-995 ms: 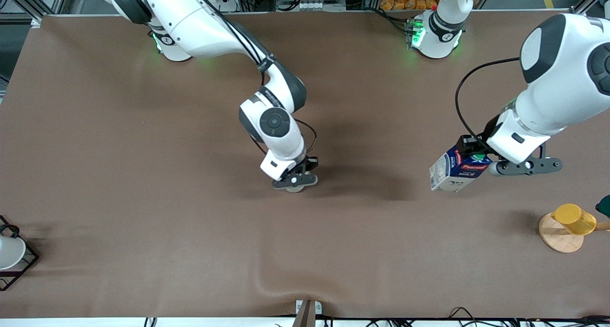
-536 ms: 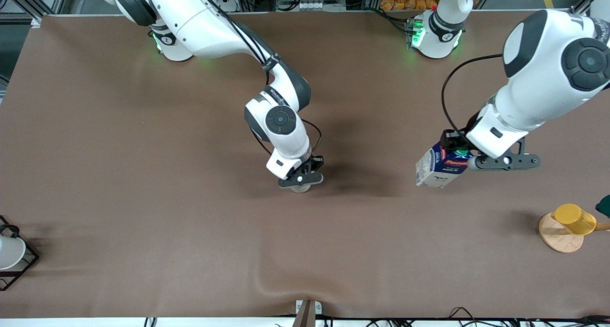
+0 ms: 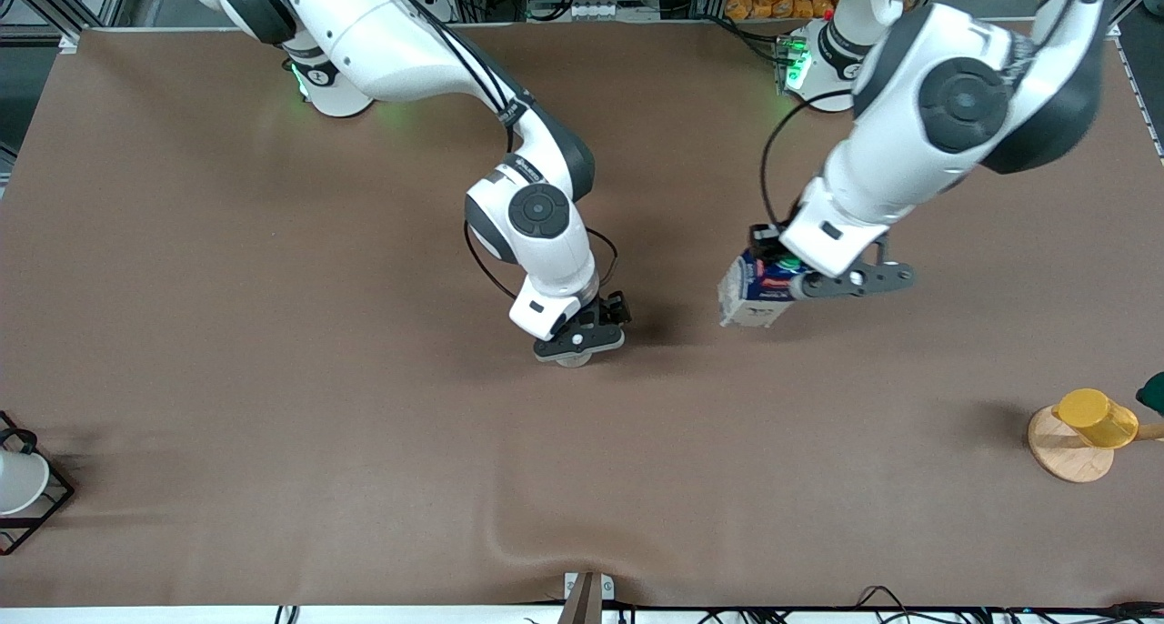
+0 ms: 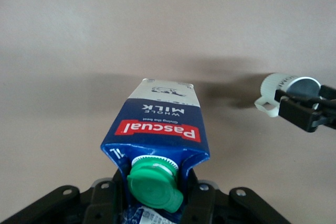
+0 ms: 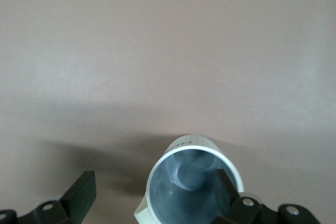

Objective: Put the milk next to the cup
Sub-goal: 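Set the mug down mid-table with the right gripper while the left carries the carton, then lower the carton beside the mug while the right gripper withdraws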

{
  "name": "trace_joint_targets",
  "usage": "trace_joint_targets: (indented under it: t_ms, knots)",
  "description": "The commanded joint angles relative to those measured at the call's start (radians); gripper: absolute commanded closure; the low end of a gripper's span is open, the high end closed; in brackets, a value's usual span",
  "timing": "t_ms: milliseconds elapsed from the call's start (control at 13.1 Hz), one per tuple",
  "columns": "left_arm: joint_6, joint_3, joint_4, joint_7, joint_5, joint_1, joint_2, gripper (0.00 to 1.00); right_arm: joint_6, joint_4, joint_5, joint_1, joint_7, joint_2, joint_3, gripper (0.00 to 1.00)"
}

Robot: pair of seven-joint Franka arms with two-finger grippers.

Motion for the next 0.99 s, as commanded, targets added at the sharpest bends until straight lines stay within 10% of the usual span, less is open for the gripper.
trace_joint_targets:
  t_ms: [0,918]
  knots:
    - [-0.011,0.0,0.013,-0.098,-0.017,-0.056,0.016,0.74,-0.13,-0.023,-0.015,-0.063,0.024,-0.103,0.007,0.0]
    - [0.062,0.017,0.214,-0.511,0.084,-0.407,0.296,0.75,-0.514,-0.267,-0.01,-0.477,-0.225,-0.445,0.016,0.0]
